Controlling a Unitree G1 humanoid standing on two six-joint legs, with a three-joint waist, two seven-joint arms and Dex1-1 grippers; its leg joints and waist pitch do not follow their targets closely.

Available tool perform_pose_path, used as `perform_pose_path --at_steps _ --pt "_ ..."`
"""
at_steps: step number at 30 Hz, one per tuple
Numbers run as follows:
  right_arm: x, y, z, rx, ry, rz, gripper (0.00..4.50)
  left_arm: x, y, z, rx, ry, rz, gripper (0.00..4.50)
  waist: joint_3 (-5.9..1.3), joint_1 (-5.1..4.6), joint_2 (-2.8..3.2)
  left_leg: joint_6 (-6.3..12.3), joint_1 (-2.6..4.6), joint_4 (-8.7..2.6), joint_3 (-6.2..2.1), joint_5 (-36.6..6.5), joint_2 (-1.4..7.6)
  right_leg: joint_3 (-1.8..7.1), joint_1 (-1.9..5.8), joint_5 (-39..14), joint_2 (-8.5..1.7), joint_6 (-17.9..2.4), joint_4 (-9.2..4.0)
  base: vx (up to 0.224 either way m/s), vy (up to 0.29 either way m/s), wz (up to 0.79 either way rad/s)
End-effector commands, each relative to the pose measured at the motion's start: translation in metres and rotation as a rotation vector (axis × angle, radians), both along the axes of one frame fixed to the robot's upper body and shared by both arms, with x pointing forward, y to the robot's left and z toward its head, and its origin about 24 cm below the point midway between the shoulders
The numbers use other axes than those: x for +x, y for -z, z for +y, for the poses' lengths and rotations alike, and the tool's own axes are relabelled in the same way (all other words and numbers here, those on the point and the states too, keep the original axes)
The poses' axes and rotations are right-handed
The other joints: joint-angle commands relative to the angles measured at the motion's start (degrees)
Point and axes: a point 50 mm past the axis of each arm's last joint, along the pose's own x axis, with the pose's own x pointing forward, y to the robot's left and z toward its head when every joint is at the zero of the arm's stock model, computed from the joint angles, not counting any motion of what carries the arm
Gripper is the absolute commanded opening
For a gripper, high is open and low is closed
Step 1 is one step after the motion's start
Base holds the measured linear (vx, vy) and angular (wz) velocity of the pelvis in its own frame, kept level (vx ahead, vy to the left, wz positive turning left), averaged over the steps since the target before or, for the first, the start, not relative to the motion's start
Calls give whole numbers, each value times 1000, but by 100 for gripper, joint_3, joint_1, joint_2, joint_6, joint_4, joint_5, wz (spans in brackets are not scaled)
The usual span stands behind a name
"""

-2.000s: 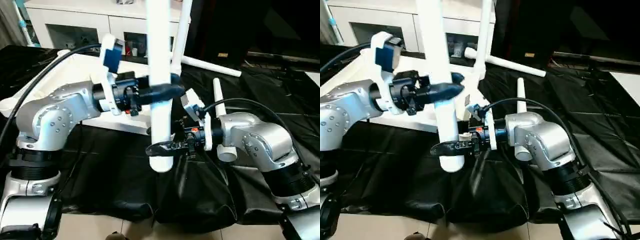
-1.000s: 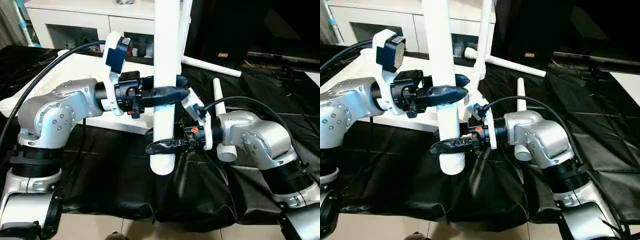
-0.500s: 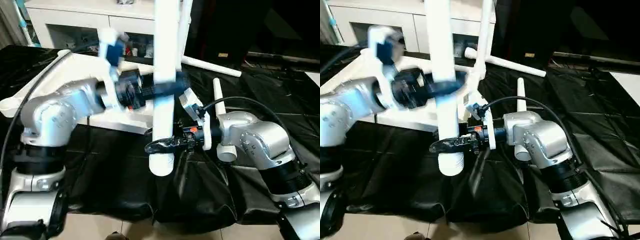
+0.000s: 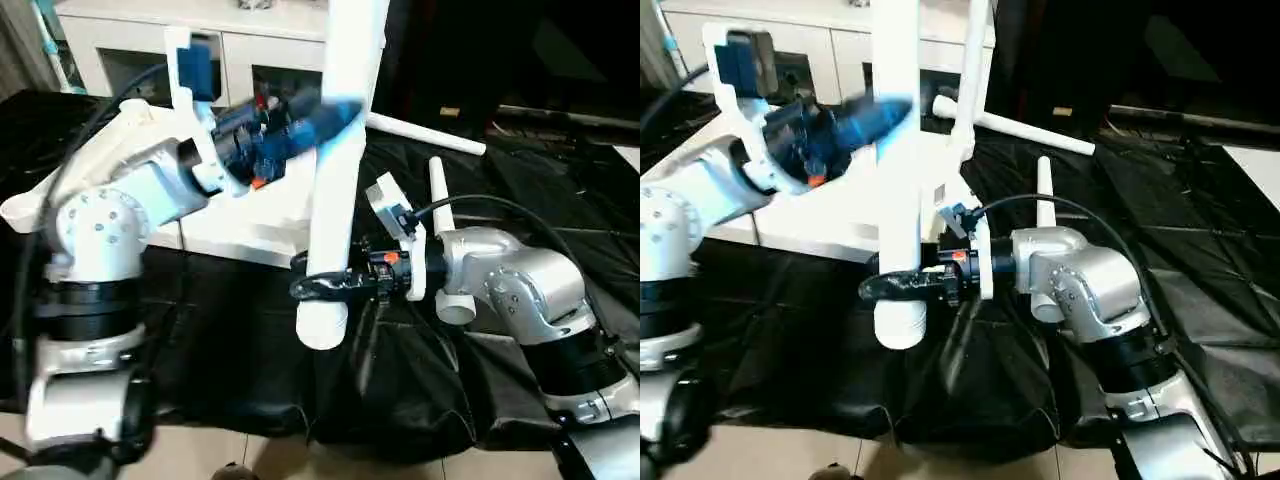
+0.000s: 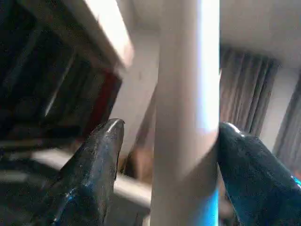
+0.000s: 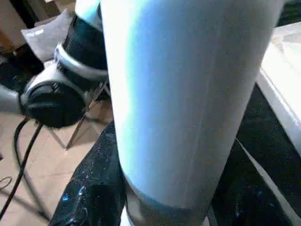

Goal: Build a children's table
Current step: Rotate table base

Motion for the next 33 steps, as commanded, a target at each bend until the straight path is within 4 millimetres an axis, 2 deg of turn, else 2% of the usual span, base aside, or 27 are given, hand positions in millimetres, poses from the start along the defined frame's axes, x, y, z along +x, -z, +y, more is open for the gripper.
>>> perform_pose_path --at_steps 1,5,7,9,11,12,13,14,15,16,17,18,19,20,21,22,23,24,25,26,27,28,29,30,31,33 --pt "-1 -8 -2 31 3 -26 185 3 -9 7 -81 -41 5 334 -465 19 83 -65 48 -329 -5 -647 40 199 385 230 -337 -1311 -335 0 0 0" --pt "-2 -9 -2 45 14 -22 185 3 -11 12 -196 -42 17 334 -463 34 86 -44 49 -327 -5 -659 41 201 383 216 -341 -1285 -347 0 0 0" --pt "-1 -9 -1 63 31 -17 185 4 -15 21 -374 -51 56 334 -463 41 87 -64 42 -323 -6 -693 42 197 383 242 -338 -1329 -339 0 0 0" --pt "0 -9 -1 72 45 -14 185 6 -16 28 -455 -67 86 334 -461 49 85 -59 42 -319 -7 -732 36 196 388 232 -336 -1346 -347 0 0 0" --pt "3 -9 -4 87 103 -16 185 16 -11 40 -490 -257 140 334 -455 43 69 -55 49 -334 -15 -764 45 193 394 95 -340 -1209 -374 0 0 0" --pt "6 -9 -6 91 141 -17 185 27 -4 41 -379 -417 203 352 -451 39 74 -52 52 -344 -19 -774 53 193 391 25 -341 -1154 -384 0 0 0" --pt "8 -8 -8 84 182 -17 185 35 5 42 -237 -570 231 363 -439 32 62 -54 81 -363 -25 -850 72 194 368 -182 -328 -929 -418 0 0 0" --pt "13 -7 -12 72 256 -17 185 46 18 48 18 -839 237 363 -423 21 81 -55 88 -404 -60 -901 102 202 352 -480 -322 -522 -464 0 0 0" --pt "18 -5 -14 60 318 -12 185 48 27 51 150 -903 204 371 -422 24 71 -95 100 -414 -66 -915 96 205 351 -669 -335 -314 -468 0 0 0" --pt "21 -3 -15 53 355 -7 185 47 33 52 210 -910 185 371 -429 28 82 -217 95 -420 -73 -864 80 210 353 -901 -358 -125 -473 0 0 0" --pt "27 -1 -17 45 414 -6 185 50 41 55 271 -949 244 389 -455 24 128 -343 105 -402 -68 -743 86 211 321 -658 -357 -262 -417 0 0 0" --pt "32 1 -18 33 460 -8 185 52 48 59 343 -1014 270 403 -451 7 104 -379 94 -401 -64 -717 79 206 312 -519 -342 -334 -411 0 0 0" --pt "35 3 -19 25 487 -10 185 53 52 62 389 -1071 289 411 -465 6 101 -414 91 -388 -57 -663 57 200 332 -282 -339 -498 -384 0 0 0" --pt "41 6 -19 5 547 -29 185 55 58 65 485 -1129 227 412 -477 17 109 -411 92 -375 -55 -649 58 199 326 -163 -340 -574 -371 0 0 0" --pt "43 7 -20 -2 568 -37 185 55 60 65 518 -1145 195 414 -470 23 83 -354 64 -386 -59 -584 49 193 325 -107 -341 -587 -384 0 0 0" --pt "46 9 -20 -11 611 -43 185 58 66 67 626 -1183 152 421 -487 22 74 -350 72 -376 -53 -556 52 195 336 -7 -349 -629 -376 0 0 0" --pt "49 11 -20 -17 639 -45 185 59 71 68 700 -1208 123 435 -477 9 87 -343 62 -381 -52 -532 45 197 328 42 -340 -636 -355 0 0 0" --pt "56 14 -22 -22 728 -63 185 65 84 68 852 -1228 20 445 -478 8 80 -345 65 -380 -49 -531 47 196 336 75 -343 -664 -353 0 0 0" --pt "56 14 -22 -22 728 -63 185 65 84 68 852 -1228 20 445 -454 0 76 -328 58 -391 -39 -597 36 204 310 -105 -343 -596 -394 0 0 0" --pt "58 15 -22 -25 753 -68 185 67 92 66 921 -1199 -7 449 -467 5 77 -340 71 -395 -45 -616 39 204 326 -145 -356 -587 -392 0 0 0" --pt "60 17 -24 -48 781 -86 185 66 101 58 981 -1065 -43 450 -468 8 85 -346 78 -393 -43 -604 46 209 314 -147 -372 -609 -394 0 0 0" --pt "60 17 -24 -48 781 -86 185 66 101 58 981 -1065 -43 450 -474 17 96 -376 83 -390 -35 -582 50 212 310 -78 -372 -693 -367 0 0 0" --pt "61 18 -25 -60 794 -103 185 65 106 51 994 -961 -88 450 -473 24 94 -379 84 -390 -34 -576 50 212 307 -21 -381 -746 -367 0 0 0" --pt "60 19 -26 -63 778 -137 185 59 116 41 1039 -768 -207 450 -474 33 103 -361 73 -392 -37 -587 45 210 312 76 -391 -825 -375 0 0 0" --pt "59 20 -26 -64 772 -145 185 58 121 38 1059 -713 -232 450 -468 30 124 -338 67 -398 -34 -660 42 217 322 52 -393 -846 -397 0 0 0" --pt "58 21 -28 -73 771 -162 185 55 130 34 1076 -576 -233 450 -475 17 129 -365 64 -398 -30 -678 49 220 342 254 -390 -913 -343 0 0 0"
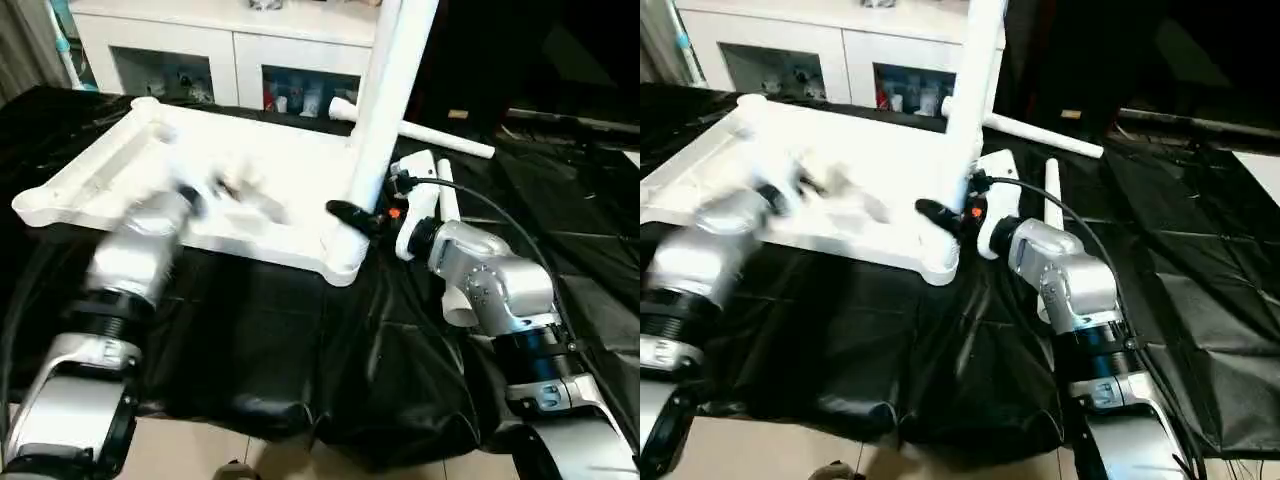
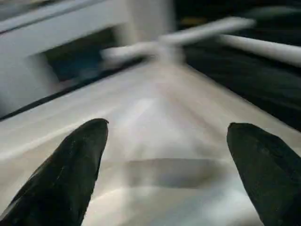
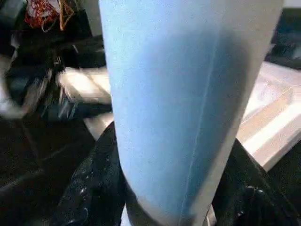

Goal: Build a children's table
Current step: Rotate table base

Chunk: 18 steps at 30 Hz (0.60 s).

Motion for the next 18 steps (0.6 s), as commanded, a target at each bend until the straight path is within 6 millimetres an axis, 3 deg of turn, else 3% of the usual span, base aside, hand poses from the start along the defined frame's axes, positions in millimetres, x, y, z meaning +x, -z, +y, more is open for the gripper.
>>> perform_pose_path --at_steps 1,2,3,6,7,8,9,10,13,14,15,16,18 --pt "0 -5 -3 -14 3 -42 185 -1 2 -5 30 89 26 450 -474 -21 127 -333 81 -390 6 -731 48 229 344 310 -383 -991 -324 0 0 0" --pt "-2 -2 -6 -30 5 -48 185 -6 13 -8 43 210 143 450 -469 -36 215 -340 96 -388 3 -832 44 229 329 250 -385 -1029 -339 0 0 0" --pt "-3 -1 -7 -36 7 -50 185 -10 18 -9 50 271 197 450 -458 -47 174 -325 95 -397 11 -866 39 231 334 189 -382 -1034 -364 0 0 0" --pt "-6 1 -11 -43 14 -53 185 -7 23 -10 104 311 204 450 -465 -53 197 -321 100 -393 5 -977 50 234 360 130 -387 -1132 -350 0 0 0" --pt "-7 2 -12 -45 17 -55 185 -5 25 -10 139 303 200 422 -455 -48 220 -266 104 -389 14 -1010 34 239 354 59 -366 -1073 -409 0 0 0" --pt "-8 3 -13 -46 18 -57 185 -3 27 -10 177 297 184 422 -465 -49 219 -268 118 -386 8 -1032 41 242 358 66 -374 -1077 -386 0 0 0" --pt "-9 4 -14 -48 20 -58 185 -2 28 -10 202 301 178 416 -473 -41 343 -278 120 -379 -14 -1073 44 239 358 38 -388 -1071 -382 0 0 0" --pt "-10 4 -15 -49 22 -58 185 0 30 -9 219 292 191 416 -469 -51 273 -265 109 -382 -19 -1075 50 239 383 67 -386 -1101 -381 0 0 0" --pt "-13 5 -17 -56 30 -62 185 0 32 -10 258 311 228 377 -477 -43 343 -203 99 -362 -11 -960 39 245 382 256 -374 -1188 -379 0 0 0" --pt "-14 5 -18 -59 33 -63 185 1 33 -10 267 314 232 373 -473 -46 318 -178 85 -358 -13 -926 32 242 398 321 -370 -1252 -359 0 0 0" --pt "-15 5 -21 -59 44 -62 185 2 33 -12 290 306 234 373 -477 -40 402 -184 87 -348 -18 -933 28 241 390 299 -373 -1270 -352 0 0 0" --pt "-15 5 -21 -59 44 -62 185 2 33 -12 290 306 234 368 -476 -42 363 -160 86 -346 -10 -948 27 245 403 248 -373 -1268 -374 0 0 0" --pt "-17 5 -23 -62 53 -61 185 3 36 -14 314 304 246 341 -475 -45 436 -136 80 -339 -17 -962 24 248 402 175 -372 -1262 -386 0 0 0"
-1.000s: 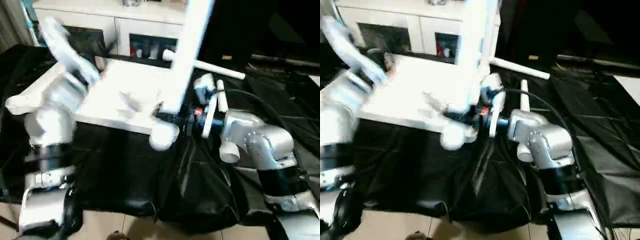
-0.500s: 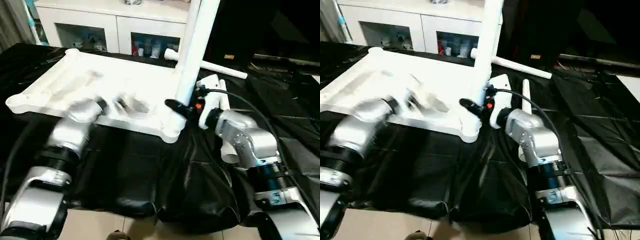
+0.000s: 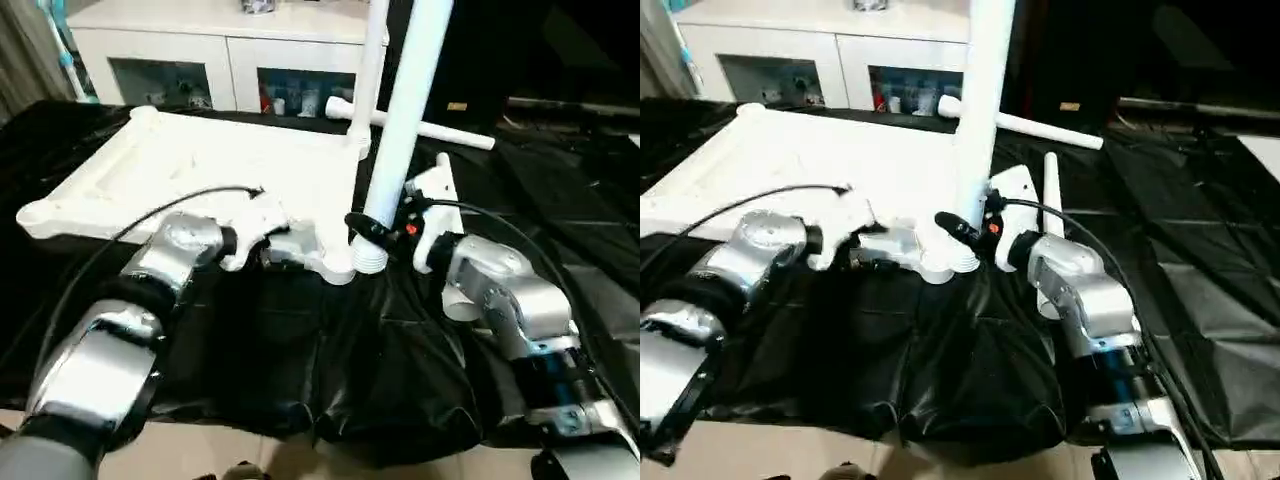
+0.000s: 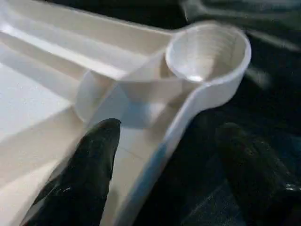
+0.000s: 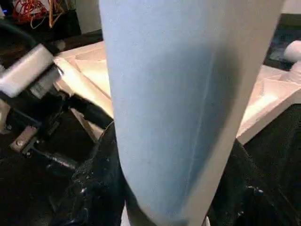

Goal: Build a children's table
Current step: Rotate table base

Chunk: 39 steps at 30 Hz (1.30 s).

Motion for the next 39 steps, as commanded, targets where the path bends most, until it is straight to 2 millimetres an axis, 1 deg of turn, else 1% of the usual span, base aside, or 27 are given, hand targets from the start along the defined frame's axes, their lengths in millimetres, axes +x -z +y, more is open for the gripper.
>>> perform_pose_path --at_steps 1,2,3,4,5,6,8,9,10,11,12,13,14,15,17,18,23,26,28,30,32,33,34,35,37,38,39 --pt "-1 -6 -5 2 21 -26 185 3 -3 -3 41 8 -19 341 -495 -34 103 -131 69 -338 -18 -983 23 239 399 107 -370 -1245 -409 0 0 0" --pt "-2 -6 -6 0 24 -26 185 4 -1 -4 53 6 -18 330 -497 -34 93 -126 65 -338 -17 -974 23 239 409 118 -369 -1254 -407 0 0 0" --pt "-3 -6 -7 -3 28 -26 185 4 0 -5 73 0 -22 330 -495 -44 140 -122 71 -334 -17 -998 22 237 394 117 -358 -1261 -424 0 0 0" --pt "-3 -6 -7 -7 33 -28 185 5 0 -6 87 -10 -34 311 -499 -48 153 -131 70 -331 -26 -1025 19 234 415 122 -348 -1265 -413 0 0 0" --pt "-5 -6 -9 -11 40 -31 185 7 1 -6 107 -30 -49 311 -501 -46 235 -140 64 -317 -36 -1031 13 238 416 127 -354 -1256 -416 0 0 0" --pt "-5 -7 -10 -12 45 -32 185 7 1 -6 118 -41 -57 293 -496 -50 206 -130 57 -321 -39 -1012 13 239 423 158 -347 -1257 -416 0 0 0" --pt "-8 -7 -13 -13 56 -33 185 8 3 -6 145 -58 -55 287 -499 -57 296 -100 62 -305 -39 -1015 1 231 414 158 -326 -1254 -441 0 0 0" --pt "-8 -7 -13 -13 58 -33 185 8 4 -6 148 -59 -51 277 -496 -65 297 -90 51 -297 -45 -992 -12 231 426 154 -319 -1257 -428 0 0 0" --pt "-10 -7 -14 -16 62 -33 185 7 5 -6 160 -57 -46 277 -508 -54 346 -77 33 -287 -46 -914 -28 229 438 93 -332 -1249 -424 0 0 0" --pt "-11 -6 -16 -21 71 -33 185 7 7 -6 179 -56 -42 251 -502 -62 345 -67 33 -288 -40 -922 -29 229 432 14 -326 -1225 -451 0 0 0" --pt "-12 -6 -17 -23 73 -33 185 7 8 -6 186 -55 -40 251 -506 -60 417 -67 37 -278 -45 -935 -26 227 424 -116 -330 -1204 -450 0 0 0" --pt "-12 -6 -17 -24 77 -33 185 6 9 -6 197 -55 -35 248 -500 -69 381 -47 32 -282 -36 -951 -25 228 425 -174 -326 -1183 -479 0 0 0" --pt "-14 -6 -19 -26 84 -33 185 5 12 -8 221 -47 -21 243 -503 -89 457 -33 23 -277 -46 -916 -32 224 425 -219 -319 -1161 -484 0 0 0" --pt "-14 -6 -20 -27 86 -33 185 5 13 -9 228 -43 -12 243 -503 -96 475 -34 23 -276 -51 -925 -35 218 428 -224 -313 -1164 -483 0 0 0" --pt "-16 -7 -21 -29 89 -34 185 4 16 -11 231 -49 8 207 -507 -126 453 -4 6 -272 -47 -876 -52 217 445 -203 -308 -1168 -487 0 0 0" --pt "-16 -7 -21 -30 90 -34 185 4 17 -11 232 -52 10 205 -510 -154 498 20 -3 -267 -50 -864 -58 207 448 -243 -306 -1155 -493 0 0 0" --pt "-17 -8 -23 -35 98 -36 185 1 20 -16 213 -22 52 163 -531 -243 533 157 -23 -256 -54 -756 -68 192 452 -222 -307 -1180 -511 0 0 0" --pt "-18 -8 -23 -38 98 -38 185 -2 22 -18 196 7 109 153 -535 -305 532 204 -31 -265 -62 -722 -63 178 459 -150 -307 -1228 -506 0 0 0" --pt "-17 -9 -21 -39 91 -39 185 -6 24 -15 202 30 156 126 -544 -309 465 280 -42 -267 -58 -619 -63 177 464 -68 -318 -1259 -494 0 0 0" --pt "-15 -9 -19 -41 81 -40 185 -8 27 -12 224 51 190 119 -551 -304 483 355 -36 -258 -49 -566 -51 176 442 -127 -331 -1261 -507 0 0 0" --pt "-14 -10 -16 -41 67 -42 185 -11 29 -8 254 69 224 98 -551 -295 386 431 -52 -265 -38 -430 -34 179 446 -14 -337 -1284 -490 0 0 0" --pt "-13 -10 -15 -41 63 -43 185 -11 29 -6 260 74 237 92 -552 -286 432 440 -47 -264 -46 -417 -27 176 434 -14 -347 -1303 -470 0 0 0" --pt "-12 -10 -14 -42 57 -43 185 -12 29 -5 267 83 251 91 -545 -287 362 475 -44 -272 -33 -430 -25 177 428 -70 -348 -1299 -489 0 0 0" --pt "-12 -10 -14 -42 57 -43 185 -12 29 -5 267 83 251 88 -544 -283 408 484 -41 -275 -34 -425 -23 179 422 -139 -360 -1291 -488 0 0 0" --pt "-10 -10 -11 -41 45 -44 185 -14 29 -2 268 93 280 81 -538 -270 326 511 -48 -286 -27 -386 -22 177 425 -171 -367 -1284 -474 0 0 0" --pt "-7 -10 -9 -41 31 -44 185 -15 28 -1 250 102 303 73 -533 -272 252 529 -45 -293 -12 -403 -12 183 413 -208 -374 -1269 -501 0 0 0" --pt "-6 -10 -7 -40 24 -45 185 -15 27 -1 235 102 309 68 -543 -262 291 516 -44 -294 -27 -381 -8 180 420 -196 -387 -1294 -466 0 0 0"
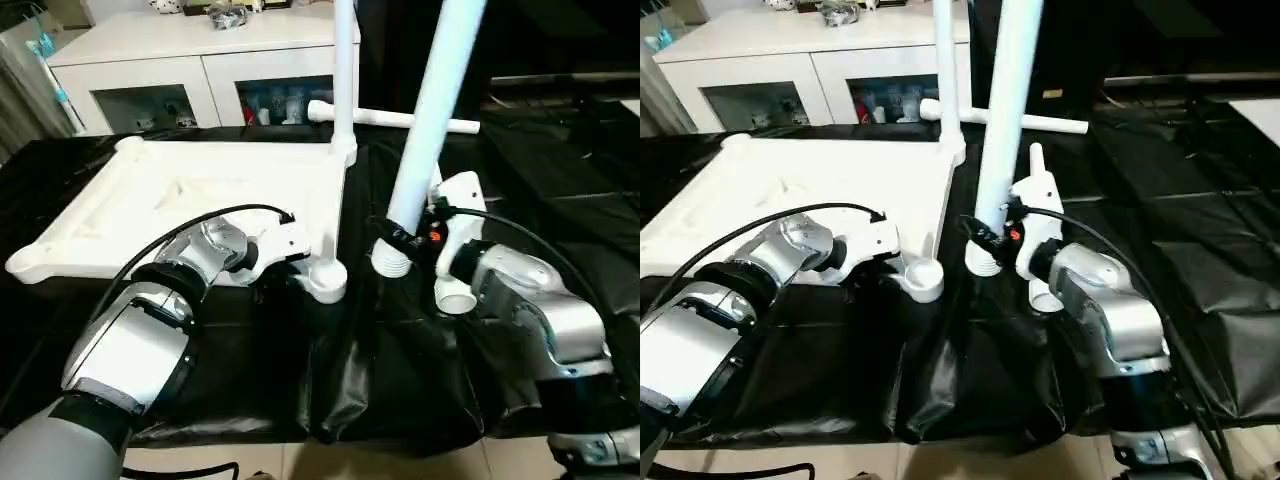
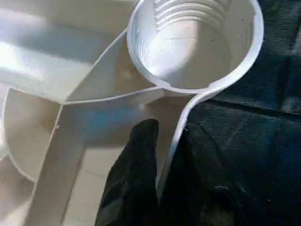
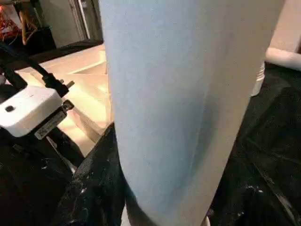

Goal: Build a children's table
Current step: Rotate table base

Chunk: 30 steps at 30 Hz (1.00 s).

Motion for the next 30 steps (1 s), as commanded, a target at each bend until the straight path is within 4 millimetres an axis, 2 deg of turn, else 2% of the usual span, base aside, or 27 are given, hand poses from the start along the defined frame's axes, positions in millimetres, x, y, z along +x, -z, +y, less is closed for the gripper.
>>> perform_pose_path --at_steps 1,2,3,4,5,6,7,8,9,10,11,12,14,15,16,18,19,20,21,22,23,24,25,26,27,29,30 --pt "4 -8 9 0 -40 -41 185 -10 15 13 -5 -44 111 63 -453 62 -251 444 18 -308 8 -333 5 195 403 -169 -384 -1289 -403 0 0 0" --pt "5 -8 11 3 -48 -41 185 -10 13 10 -55 -47 123 56 -449 72 -318 474 26 -320 23 -317 11 196 395 -131 -388 -1312 -402 0 0 0" --pt "6 -8 11 3 -50 -40 185 -10 13 10 -73 -53 126 44 -454 78 -289 477 12 -309 14 -278 -1 195 403 -73 -393 -1337 -367 0 0 0" --pt "8 -7 15 7 -61 -39 185 -8 9 5 -157 -75 138 44 -457 90 -394 526 40 -324 37 -290 24 194 383 4 -395 -1359 -387 0 0 0" --pt "8 -7 16 8 -66 -38 185 -8 7 4 -185 -82 142 37 -465 119 -324 522 56 -325 27 -281 40 194 366 58 -415 -1418 -356 0 0 0" --pt "9 -7 19 13 -75 -35 185 -9 7 4 -202 -70 158 30 -471 117 -437 551 54 -323 44 -256 48 200 372 168 -418 -1434 -350 0 0 0" --pt "10 -7 20 15 -79 -34 185 -10 7 4 -207 -63 165 25 -461 133 -399 545 56 -337 25 -246 66 196 351 281 -433 -1499 -314 0 0 0" --pt "11 -6 23 18 -92 -31 185 -12 8 5 -214 -46 176 23 -459 120 -491 569 69 -345 32 -280 88 197 348 424 -434 -1536 -319 0 0 0" --pt "12 -6 25 20 -102 -29 185 -13 9 5 -218 -35 183 18 -451 117 -518 569 53 -348 28 -282 82 197 361 480 -432 -1552 -298 0 0 0" --pt "13 -5 28 22 -113 -27 185 -15 10 7 -225 -35 181 11 -444 116 -577 566 68 -364 35 -343 93 188 352 480 -452 -1574 -301 0 0 0" --pt "13 -5 30 23 -121 -26 185 -15 11 8 -230 -35 180 5 -439 137 -527 511 99 -368 35 -430 100 195 328 384 -456 -1568 -312 0 0 0" --pt "14 -4 30 23 -124 -25 185 -16 11 9 -228 -34 176 1 -436 127 -523 478 102 -372 32 -473 114 200 321 376 -463 -1574 -305 0 0 0" --pt "16 -3 34 25 -138 -24 185 -18 14 15 -210 -32 146 0 -408 132 -687 421 116 -403 50 -592 119 202 325 279 -464 -1546 -327 0 0 0" --pt "17 -3 35 26 -143 -24 185 -20 15 19 -194 -28 127 0 -406 132 -710 400 109 -409 35 -620 133 204 337 226 -492 -1538 -306 0 0 0" --pt "18 -3 36 26 -145 -23 185 -22 17 22 -170 -7 99 0 -392 122 -684 322 97 -429 23 -686 134 208 340 22 -514 -1460 -321 0 0 0" --pt "20 -2 37 29 -143 -22 185 -29 21 29 -103 52 41 0 -365 100 -697 195 128 -462 33 -841 154 222 302 -208 -489 -1349 -360 0 0 0" --pt "21 -1 37 30 -141 -22 185 -33 23 32 -80 73 24 0 -377 111 -695 135 149 -464 25 -897 174 221 300 -235 -509 -1339 -350 0 0 0" --pt "21 0 36 32 -138 -21 185 -35 23 33 -73 89 -5 0 -344 95 -721 24 162 -490 39 -1043 155 226 284 -420 -474 -1247 -380 0 0 0" --pt "21 0 36 34 -136 -20 185 -36 23 33 -72 96 -21 0 -351 92 -726 -7 163 -486 36 -1073 158 233 294 -448 -486 -1230 -370 0 0 0" --pt "20 1 36 37 -131 -18 185 -37 23 34 -71 108 -52 0 -353 102 -690 -57 170 -494 30 -1110 157 243 293 -488 -488 -1206 -378 0 0 0" --pt "19 2 35 38 -129 -16 185 -38 22 34 -69 120 -79 0 -348 90 -726 -77 181 -492 48 -1119 139 247 282 -488 -457 -1182 -387 0 0 0" --pt "18 3 34 45 -121 -13 185 -39 19 35 -78 128 -128 0 -352 103 -676 -100 180 -494 32 -1129 146 249 286 -478 -470 -1180 -377 0 0 0" --pt "18 3 34 45 -121 -13 185 -39 19 35 -78 128 -128 0 -351 90 -657 -122 174 -497 33 -1143 148 253 286 -444 -463 -1174 -377 0 0 0" --pt "17 4 33 50 -116 -10 185 -40 16 34 -93 125 -154 28 -366 89 -687 -139 177 -490 39 -1094 142 252 296 -294 -452 -1187 -360 0 0 0" --pt "17 4 33 51 -114 -10 185 -40 15 34 -101 123 -160 45 -370 91 -626 -153 181 -487 35 -1060 141 253 287 -202 -446 -1208 -341 0 0 0" --pt "15 6 31 55 -107 -6 185 -42 8 30 -180 94 -158 63 -375 70 -656 -156 176 -481 43 -1023 132 249 294 -8 -421 -1246 -333 0 0 0" --pt "14 7 30 55 -102 -4 185 -44 3 27 -232 89 -160 75 -378 70 -629 -171 180 -476 43 -1009 137 253 301 70 -433 -1275 -315 0 0 0"
